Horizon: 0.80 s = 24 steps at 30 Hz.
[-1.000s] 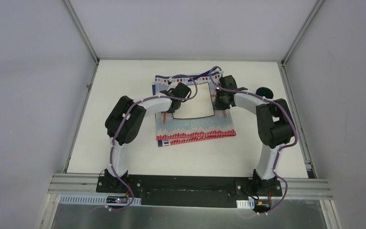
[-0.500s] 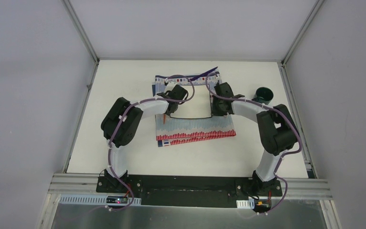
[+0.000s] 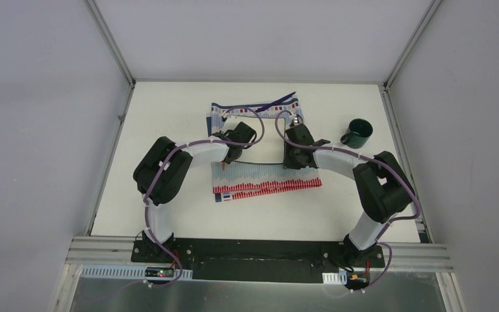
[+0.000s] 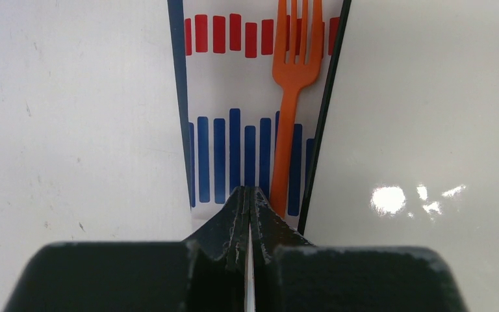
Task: Set the dinner table for one person
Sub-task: Move the napkin to the center of the board.
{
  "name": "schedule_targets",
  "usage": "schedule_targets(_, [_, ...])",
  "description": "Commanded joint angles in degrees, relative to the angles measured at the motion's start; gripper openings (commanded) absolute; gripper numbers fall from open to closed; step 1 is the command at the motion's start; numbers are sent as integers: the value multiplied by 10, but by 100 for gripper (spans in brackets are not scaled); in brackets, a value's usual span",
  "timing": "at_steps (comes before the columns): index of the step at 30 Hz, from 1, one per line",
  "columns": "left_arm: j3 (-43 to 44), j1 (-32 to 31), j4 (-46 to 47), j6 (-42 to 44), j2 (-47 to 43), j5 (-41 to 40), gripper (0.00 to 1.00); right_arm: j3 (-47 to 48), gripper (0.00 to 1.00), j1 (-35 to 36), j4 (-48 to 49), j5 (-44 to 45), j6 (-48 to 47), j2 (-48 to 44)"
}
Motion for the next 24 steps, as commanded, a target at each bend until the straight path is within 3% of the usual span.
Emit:
schedule_targets(1, [-35, -17, -105, -26, 32, 78, 0, -16, 0, 23, -38, -31, 24, 3])
schedule_targets(15, [-50, -24, -105, -39, 28, 74, 0, -4, 0, 39, -51, -29, 23, 3])
schedule_targets(24, [-81, -50, -104, -73, 24, 79, 0, -34, 0, 103, -54, -9, 55, -15])
